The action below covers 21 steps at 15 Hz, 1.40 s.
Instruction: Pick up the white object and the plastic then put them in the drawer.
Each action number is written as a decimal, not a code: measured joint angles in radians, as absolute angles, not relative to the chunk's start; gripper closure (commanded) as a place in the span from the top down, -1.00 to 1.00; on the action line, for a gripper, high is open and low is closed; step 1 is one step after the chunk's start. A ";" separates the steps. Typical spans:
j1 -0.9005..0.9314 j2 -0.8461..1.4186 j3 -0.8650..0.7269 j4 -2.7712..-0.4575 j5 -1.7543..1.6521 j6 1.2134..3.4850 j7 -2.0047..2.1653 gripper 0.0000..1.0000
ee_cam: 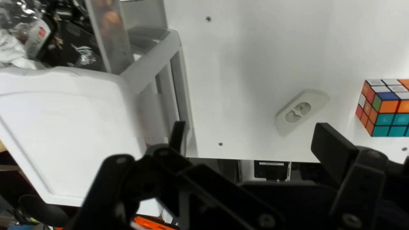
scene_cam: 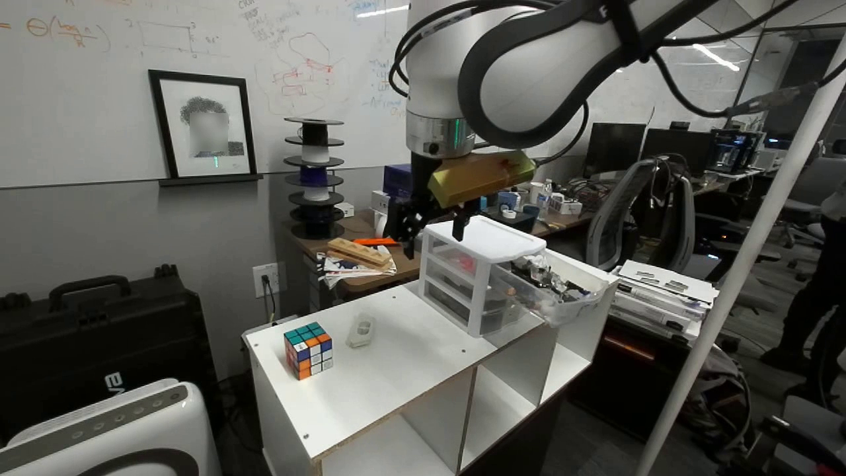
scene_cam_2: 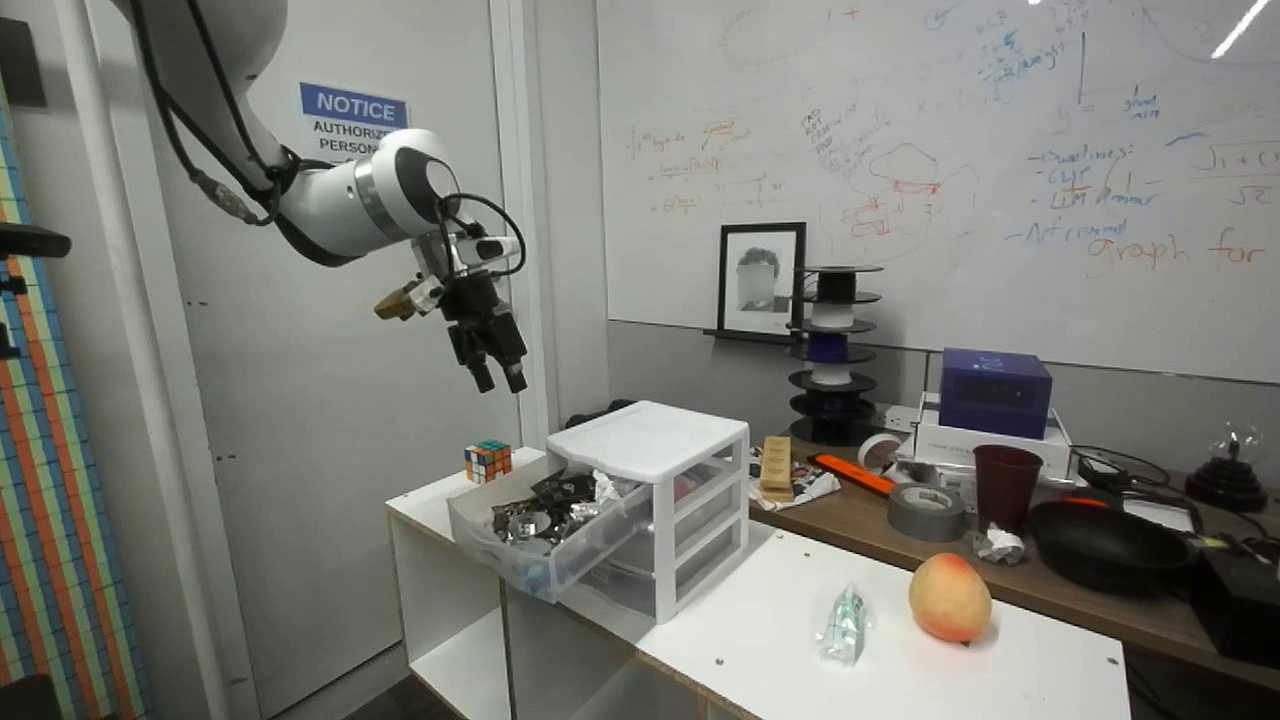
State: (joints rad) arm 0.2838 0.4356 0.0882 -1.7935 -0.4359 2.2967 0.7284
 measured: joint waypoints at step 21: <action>0.301 0.928 0.056 -1.305 -0.043 2.272 0.767 1.00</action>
